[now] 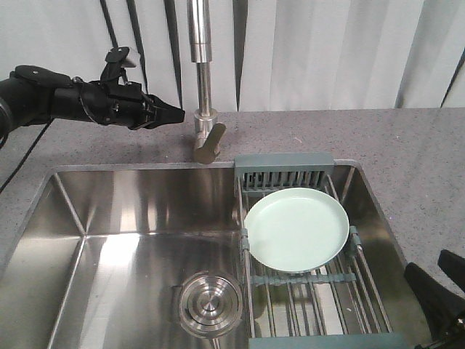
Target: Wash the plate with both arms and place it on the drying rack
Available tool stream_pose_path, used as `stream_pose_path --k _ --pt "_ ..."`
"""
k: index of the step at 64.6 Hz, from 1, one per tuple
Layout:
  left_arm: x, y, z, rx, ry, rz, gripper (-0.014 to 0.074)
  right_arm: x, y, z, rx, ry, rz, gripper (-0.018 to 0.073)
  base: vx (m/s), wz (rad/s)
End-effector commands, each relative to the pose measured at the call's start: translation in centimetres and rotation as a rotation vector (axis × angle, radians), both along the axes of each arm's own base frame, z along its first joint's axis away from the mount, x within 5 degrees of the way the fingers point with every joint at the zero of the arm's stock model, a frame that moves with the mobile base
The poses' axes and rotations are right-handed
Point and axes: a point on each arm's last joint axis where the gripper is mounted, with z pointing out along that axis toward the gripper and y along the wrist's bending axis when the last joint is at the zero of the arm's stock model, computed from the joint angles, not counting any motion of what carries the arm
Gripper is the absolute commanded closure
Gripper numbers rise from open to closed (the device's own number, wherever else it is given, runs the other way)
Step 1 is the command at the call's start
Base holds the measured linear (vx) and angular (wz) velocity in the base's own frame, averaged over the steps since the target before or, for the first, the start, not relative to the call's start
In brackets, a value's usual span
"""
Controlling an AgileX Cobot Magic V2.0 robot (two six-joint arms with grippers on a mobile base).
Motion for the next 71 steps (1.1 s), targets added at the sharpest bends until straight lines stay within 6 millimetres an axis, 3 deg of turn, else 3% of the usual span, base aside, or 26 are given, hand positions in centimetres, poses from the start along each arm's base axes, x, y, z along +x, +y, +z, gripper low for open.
stream_pose_path --k 1,25,39,53,71 --pt "-1.0 -0.2 4.7 -0.082 -0.086 -0.002 0.0602 0.2 0.3 1.5 0.023 -0.091 0.028 0.0213 0.0 0.0" --pt "-1.7 -0.3 5.3 -0.059 -0.091 -0.054 0.0602 0.2 0.3 1.5 0.023 -0.091 0.028 0.0213 0.0 0.0" --pt "-4.0 0.1 8.2 0.072 -0.128 -0.114 0.0602 0.2 0.3 1.5 0.023 -0.091 0.028 0.0213 0.0 0.0" --pt "-6.0 1.5 11.0 0.168 -0.171 -0.016 0.0602 0.2 0.3 1.5 0.023 -0.091 0.028 0.0213 0.0 0.0" --pt "-10.3 5.0 12.3 0.208 -0.22 0.223 0.0602 0.2 0.3 1.5 0.023 -0.091 0.028 0.0213 0.0 0.0"
